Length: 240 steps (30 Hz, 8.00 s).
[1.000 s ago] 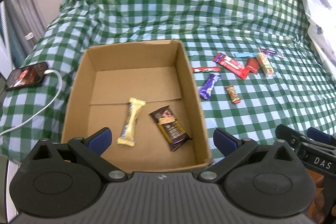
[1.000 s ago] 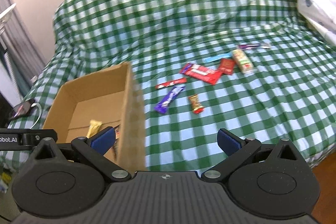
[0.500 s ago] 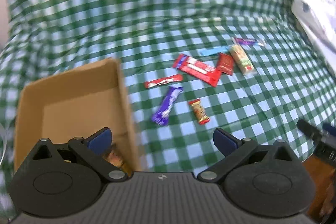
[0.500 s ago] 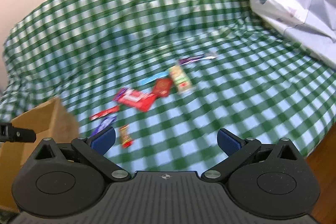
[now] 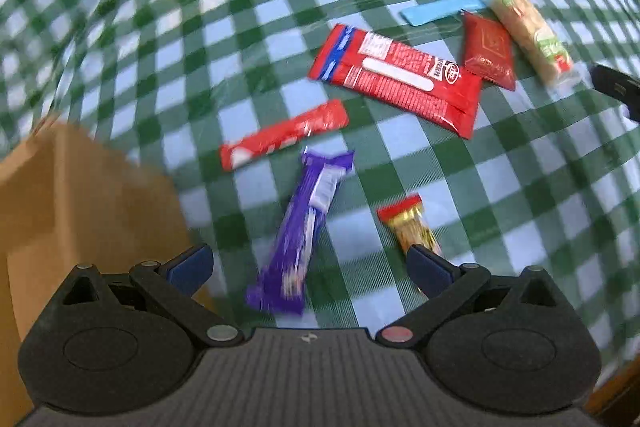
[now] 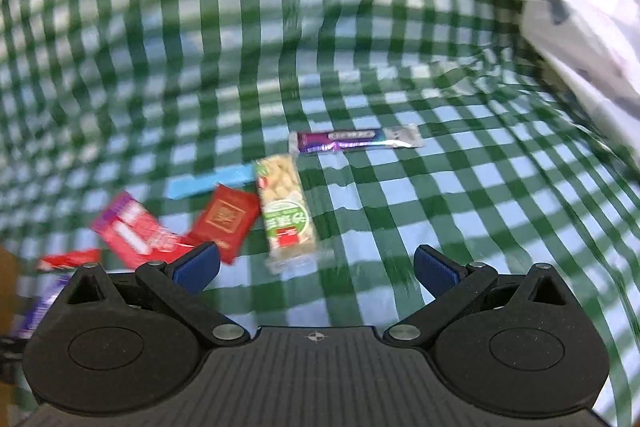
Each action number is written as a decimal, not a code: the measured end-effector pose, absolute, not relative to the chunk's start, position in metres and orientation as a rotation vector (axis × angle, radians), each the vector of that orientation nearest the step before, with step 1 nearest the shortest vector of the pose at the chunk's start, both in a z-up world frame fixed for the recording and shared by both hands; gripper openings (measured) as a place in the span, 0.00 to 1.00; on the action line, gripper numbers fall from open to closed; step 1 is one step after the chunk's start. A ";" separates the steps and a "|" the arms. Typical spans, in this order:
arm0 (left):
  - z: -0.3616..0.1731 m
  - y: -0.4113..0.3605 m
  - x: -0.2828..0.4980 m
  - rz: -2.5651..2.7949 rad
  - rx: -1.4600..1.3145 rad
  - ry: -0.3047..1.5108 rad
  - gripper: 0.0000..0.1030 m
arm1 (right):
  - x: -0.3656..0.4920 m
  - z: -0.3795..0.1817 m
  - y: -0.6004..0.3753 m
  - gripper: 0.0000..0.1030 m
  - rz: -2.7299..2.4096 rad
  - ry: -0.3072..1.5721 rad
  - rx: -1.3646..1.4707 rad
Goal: Organize snacks
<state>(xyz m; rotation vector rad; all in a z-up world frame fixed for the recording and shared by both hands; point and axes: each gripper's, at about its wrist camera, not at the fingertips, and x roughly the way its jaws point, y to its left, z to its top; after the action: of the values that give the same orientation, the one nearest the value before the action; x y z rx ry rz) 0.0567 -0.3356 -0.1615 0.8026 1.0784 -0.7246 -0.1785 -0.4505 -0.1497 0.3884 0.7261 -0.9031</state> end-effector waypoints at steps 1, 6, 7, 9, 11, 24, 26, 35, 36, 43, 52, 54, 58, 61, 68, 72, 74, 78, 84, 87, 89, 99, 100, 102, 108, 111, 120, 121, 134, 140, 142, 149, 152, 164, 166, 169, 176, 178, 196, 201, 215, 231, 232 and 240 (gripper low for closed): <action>-0.166 -0.340 0.058 -0.726 0.815 1.080 1.00 | -0.170 -0.159 -0.459 0.99 -0.897 0.751 0.384; -0.197 -0.350 0.082 -0.686 0.802 1.165 1.00 | -0.140 -0.201 -0.486 0.99 -0.890 0.846 0.327; -0.203 -0.350 0.088 -0.671 0.794 1.189 1.00 | -0.136 -0.207 -0.491 0.99 -0.890 0.855 0.328; -0.205 -0.347 0.093 -0.699 0.771 1.203 1.00 | -0.131 -0.217 -0.500 0.99 -0.889 0.863 0.332; -0.203 -0.344 0.093 -0.697 0.761 1.200 0.94 | -0.129 -0.222 -0.504 0.98 -0.878 0.858 0.327; -0.127 -0.278 0.062 -0.770 0.491 1.181 0.15 | -0.157 -0.186 -0.445 0.38 -0.851 0.774 0.291; -0.106 -0.262 0.049 -0.792 0.461 1.160 0.15 | -0.171 -0.171 -0.431 0.38 -0.863 0.729 0.326; -0.019 -0.171 -0.004 -0.851 0.364 1.060 0.15 | -0.217 -0.095 -0.336 0.38 -0.812 0.564 0.412; -0.009 -0.157 -0.011 -0.851 0.358 1.043 0.15 | -0.221 -0.088 -0.320 0.38 -0.795 0.554 0.419; 0.026 -0.058 -0.032 -0.782 0.307 0.982 0.15 | -0.234 -0.047 -0.204 0.38 -0.633 0.534 0.437; 0.033 0.051 -0.048 -0.710 0.257 0.976 0.15 | -0.219 -0.012 -0.094 0.38 -0.436 0.559 0.411; 0.034 0.068 -0.053 -0.707 0.246 0.965 0.15 | -0.214 -0.008 -0.075 0.38 -0.402 0.572 0.393; 0.035 0.092 -0.060 -0.709 0.223 0.944 0.15 | -0.209 -0.003 -0.042 0.38 -0.363 0.598 0.360; 0.037 0.101 -0.064 -0.708 0.211 0.927 0.15 | -0.208 -0.001 -0.026 0.38 -0.354 0.611 0.336; 0.038 0.113 -0.069 -0.721 0.178 0.909 0.15 | -0.210 0.007 -0.005 0.38 -0.358 0.616 0.293; 0.039 0.118 -0.069 -0.720 0.164 0.905 0.15 | -0.209 0.010 0.003 0.38 -0.356 0.616 0.273; 0.039 0.119 -0.068 -0.719 0.160 0.902 0.15 | -0.209 0.011 0.005 0.38 -0.354 0.617 0.264; 0.038 0.120 -0.069 -0.715 0.156 0.901 0.15 | -0.208 0.011 0.008 0.38 -0.352 0.620 0.255; 0.037 0.120 -0.069 -0.718 0.158 0.896 0.15 | -0.207 0.010 0.008 0.38 -0.352 0.620 0.256; 0.037 0.120 -0.069 -0.717 0.157 0.898 0.15 | -0.207 0.010 0.007 0.38 -0.351 0.622 0.256; 0.037 0.120 -0.070 -0.716 0.157 0.899 0.15 | -0.207 0.010 0.007 0.38 -0.352 0.621 0.256; 0.034 0.120 -0.067 -0.712 0.156 0.908 0.15 | -0.205 0.009 0.006 0.38 -0.352 0.629 0.258; 0.034 0.120 -0.067 -0.711 0.155 0.910 0.15 | -0.206 0.007 0.006 0.38 -0.351 0.631 0.259; 0.032 0.120 -0.065 -0.709 0.154 0.911 0.15 | -0.205 0.005 0.006 0.38 -0.351 0.636 0.259; 0.030 0.119 -0.060 -0.707 0.151 0.921 0.15 | -0.202 0.002 0.005 0.38 -0.350 0.648 0.261; 0.030 0.118 -0.058 -0.707 0.150 0.922 0.15 | -0.202 0.002 0.004 0.38 -0.349 0.653 0.261; 0.029 0.116 -0.052 -0.700 0.145 0.930 0.15 | -0.199 -0.003 0.004 0.38 -0.349 0.664 0.260; 0.029 0.115 -0.051 -0.699 0.143 0.932 0.15 | -0.197 -0.003 0.003 0.38 -0.348 0.667 0.260; 0.028 0.108 -0.030 -0.677 0.122 0.929 0.15 | -0.180 -0.004 -0.010 0.38 -0.365 0.668 0.270; 0.026 0.101 -0.015 -0.668 0.108 0.929 0.15 | -0.170 -0.008 -0.018 0.38 -0.370 0.683 0.278; 0.026 0.098 -0.010 -0.667 0.104 0.928 0.15 | -0.165 -0.010 -0.021 0.38 -0.370 0.688 0.281; 0.020 0.087 0.010 -0.658 0.096 0.935 0.15 | -0.145 -0.016 -0.030 0.38 -0.365 0.706 0.280; 0.017 0.083 0.019 -0.653 0.093 0.937 0.15 | -0.136 -0.019 -0.034 0.38 -0.365 0.716 0.282; -0.002 0.060 0.058 -0.628 0.098 0.966 0.15 | -0.102 -0.041 -0.056 0.38 -0.366 0.763 0.296; -0.007 0.056 0.064 -0.624 0.102 0.975 0.15 | -0.095 -0.045 -0.058 0.38 -0.364 0.772 0.300; -0.016 0.049 0.072 -0.616 0.110 0.987 0.15 | -0.086 -0.052 -0.061 0.38 -0.360 0.784 0.305; -0.037 0.036 0.091 -0.600 0.126 1.023 0.15 | -0.064 -0.067 -0.068 0.38 -0.349 0.812 0.315; -0.043 0.033 0.096 -0.594 0.137 1.032 0.15 | -0.058 -0.072 -0.071 0.38 -0.348 0.819 0.315; -0.073 0.024 0.121 -0.513 0.231 1.057 1.00 | -0.033 -0.091 -0.094 0.63 -0.364 0.845 0.337; -0.055 0.040 0.098 -0.509 0.299 0.974 1.00 | -0.043 -0.085 -0.093 0.80 -0.355 0.859 0.425; -0.017 0.094 0.018 -0.497 0.223 0.981 1.00 | -0.102 -0.050 -0.041 0.93 -0.364 0.903 0.426; 0.031 0.126 -0.039 -0.500 0.222 0.816 1.00 | -0.157 -0.005 -0.002 0.96 -0.403 0.767 0.330; 0.034 0.128 -0.041 -0.497 0.220 0.805 1.00 | -0.161 -0.003 -0.001 0.97 -0.408 0.757 0.335; 0.043 0.128 -0.061 -0.519 0.250 0.758 1.00 | -0.179 0.008 0.005 0.97 -0.424 0.705 0.344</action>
<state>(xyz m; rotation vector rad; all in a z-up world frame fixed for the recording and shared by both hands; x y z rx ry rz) -0.0612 0.1284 0.0430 0.2498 0.7581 -0.5186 -0.1788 0.0053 0.0081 0.3442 0.7054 -0.4241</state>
